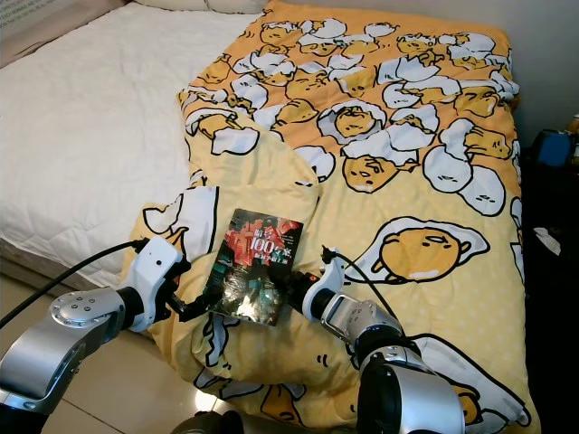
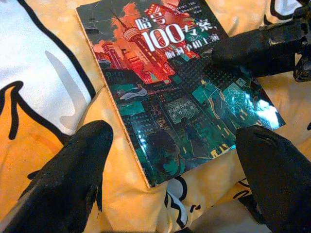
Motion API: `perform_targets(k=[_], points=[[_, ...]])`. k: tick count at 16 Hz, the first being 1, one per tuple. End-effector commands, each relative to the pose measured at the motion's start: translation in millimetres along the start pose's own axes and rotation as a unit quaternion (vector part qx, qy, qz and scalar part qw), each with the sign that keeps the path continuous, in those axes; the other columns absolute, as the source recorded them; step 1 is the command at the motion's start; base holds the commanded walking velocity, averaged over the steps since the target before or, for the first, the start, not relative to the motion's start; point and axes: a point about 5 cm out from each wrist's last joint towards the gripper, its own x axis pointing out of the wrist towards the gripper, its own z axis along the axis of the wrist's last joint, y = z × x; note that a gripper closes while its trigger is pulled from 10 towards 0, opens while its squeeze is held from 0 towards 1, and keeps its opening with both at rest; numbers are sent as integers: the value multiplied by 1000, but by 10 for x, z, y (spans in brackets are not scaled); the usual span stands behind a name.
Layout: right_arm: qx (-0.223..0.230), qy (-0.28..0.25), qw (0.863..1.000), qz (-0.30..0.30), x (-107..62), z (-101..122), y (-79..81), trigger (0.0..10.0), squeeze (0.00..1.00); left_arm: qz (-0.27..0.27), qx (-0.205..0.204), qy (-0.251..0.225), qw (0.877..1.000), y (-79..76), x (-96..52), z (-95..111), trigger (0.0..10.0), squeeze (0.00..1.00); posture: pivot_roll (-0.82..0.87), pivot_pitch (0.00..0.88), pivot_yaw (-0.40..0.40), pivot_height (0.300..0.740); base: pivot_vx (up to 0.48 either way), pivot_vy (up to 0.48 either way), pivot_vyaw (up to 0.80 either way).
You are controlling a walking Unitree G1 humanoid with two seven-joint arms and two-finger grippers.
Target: Clean up the room
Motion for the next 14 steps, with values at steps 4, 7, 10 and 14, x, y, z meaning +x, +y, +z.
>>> perform_targets(k=[4,7,10,14], points=[[11,-17,999,-30,12,-50,-50,0,0,-1,0,10,1000,-5,6,-44,10000,0,-48,99,78,740,0,0,0],[15,-21,999,-29,21,-67,-48,0,0,-2,0,10,1000,-6,6,-44,10000,0,-47,99,80,740,0,0,0],[18,-40,999,-22,23,-23,-28,0,0,3,-6,10,1000,-22,1,-56,10000,0,-48,87,77,740,0,0,0],[20,-69,997,15,-53,80,-36,0,0,21,-62,-8,998,-14,-26,-39,10000,0,-47,69,75,740,0,0,0]])
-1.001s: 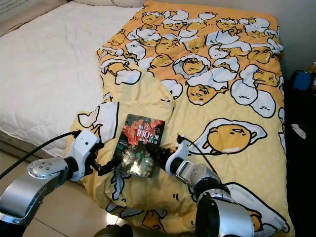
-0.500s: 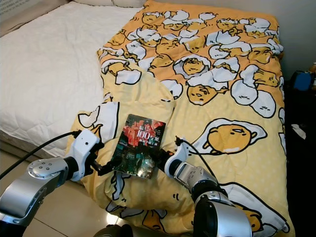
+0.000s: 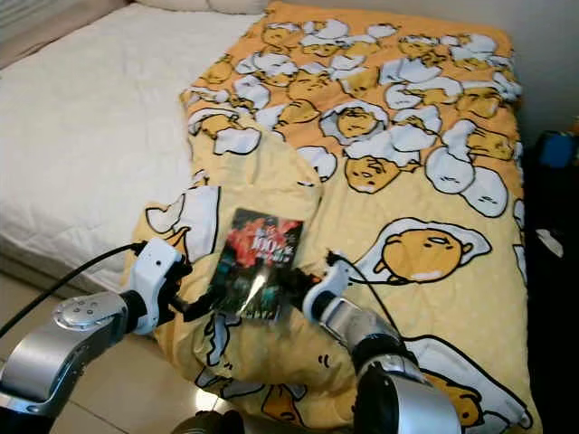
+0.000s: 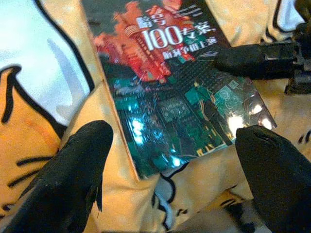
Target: Clean up the room
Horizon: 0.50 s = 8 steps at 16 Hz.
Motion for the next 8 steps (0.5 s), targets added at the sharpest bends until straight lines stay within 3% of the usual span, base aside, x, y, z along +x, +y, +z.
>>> perform_targets(k=[1,2,3,5,6,7,8], points=[[0,-20,1000,23,-24,93,36,0,0,34,11,-14,999,72,-32,25,10000,0,-50,62,78,740,0,0,0],[1,-26,999,36,-53,131,39,0,0,71,20,-27,997,133,-24,26,10000,0,-56,55,81,740,0,0,0],[0,-33,998,46,-90,177,33,0,0,97,-8,-58,994,193,-23,54,10000,0,-63,49,87,740,0,0,0],[-3,-45,997,59,-140,244,30,0,0,112,-28,-107,988,230,-46,117,10000,0,-68,38,87,740,0,0,0],[-9,-61,995,80,-213,329,40,0,0,151,-25,-119,981,273,-71,150,10000,0,-69,30,84,740,0,0,0],[-12,-65,994,88,-234,355,50,0,0,138,-28,-107,984,265,-66,140,10000,0,-68,29,83,740,0,0,0],[-39,-78,988,127,-326,460,105,0,0,44,-97,-126,986,162,-78,174,10000,0,-58,19,79,740,0,0,0]])
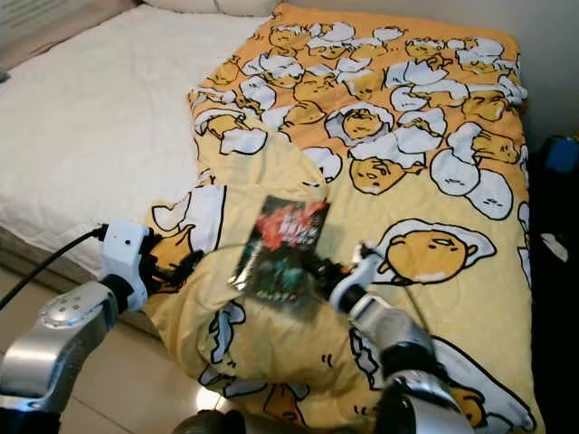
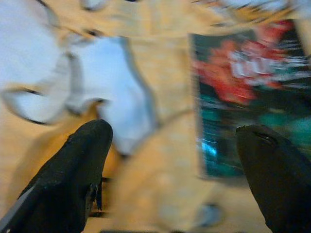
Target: Clean up the room
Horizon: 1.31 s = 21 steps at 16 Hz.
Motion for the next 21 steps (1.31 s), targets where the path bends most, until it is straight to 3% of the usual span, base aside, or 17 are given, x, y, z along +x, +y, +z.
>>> perform_targets(k=[1,3,5,6,8,10,11,12,15,21], points=[[-24,-26,996,87,-26,181,208,0,0,-69,-61,-16,996,-69,-34,79,10000,0,-60,15,82,740,0,0,0],[-45,-29,988,144,-116,266,334,0,0,-77,-54,-14,996,-45,-14,68,10000,0,-66,7,95,740,0,0,0],[-72,-15,979,191,-198,309,480,0,0,-106,-121,-32,986,-42,40,102,10000,0,-72,5,105,740,0,0,0],[-84,3,970,230,-255,322,587,0,0,-133,-156,-62,977,-37,83,166,10000,0,-72,8,111,740,0,0,0],[-93,33,954,283,-322,305,759,0,0,-175,-191,-74,963,-10,126,201,10000,0,-77,13,121,740,0,0,0],[-109,72,942,310,-366,246,857,0,0,-239,-228,-94,939,-52,174,272,10000,0,-77,18,125,740,0,0,0],[-104,77,939,320,-386,239,886,0,0,-262,-235,-90,932,-82,203,278,7686,0,-77,19,125,740,0,0,0],[-103,79,938,323,-401,240,906,0,0,-283,-236,-77,926,-105,213,265,0,0,-79,21,126,740,0,0,0],[-98,80,936,329,-419,233,925,0,0,-324,-242,-95,910,-145,146,305,0,0,-76,21,125,740,0,0,0],[-91,84,938,323,-404,212,908,0,0,-348,-252,-108,896,-154,54,310,0,0,-63,20,115,740,0,0,0]])
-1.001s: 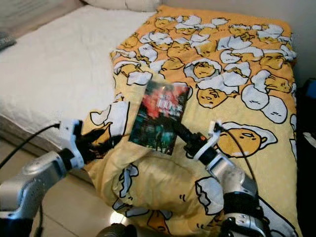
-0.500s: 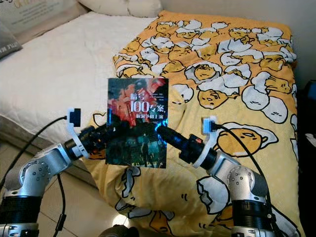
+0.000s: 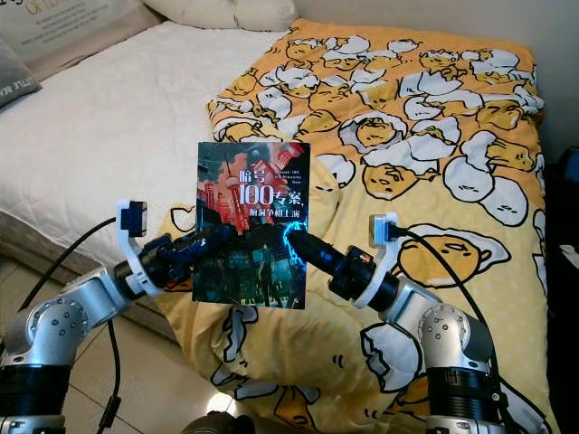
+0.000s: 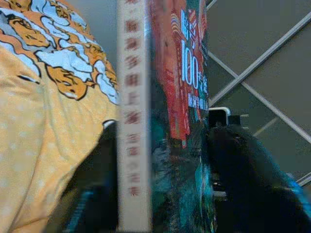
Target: Clean up the room
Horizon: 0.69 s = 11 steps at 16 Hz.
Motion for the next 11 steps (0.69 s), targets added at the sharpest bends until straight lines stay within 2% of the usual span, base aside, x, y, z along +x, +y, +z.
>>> perform_targets(k=[1,11], points=[[-11,-3,1000,24,51,36,70,0,0,-5,7,-5,1000,-36,-41,49,0,0,-62,18,116,740,0,0,0],[-16,-9,999,29,80,70,76,0,0,-17,0,5,1000,-81,-12,61,0,0,-63,17,125,740,0,0,0]])
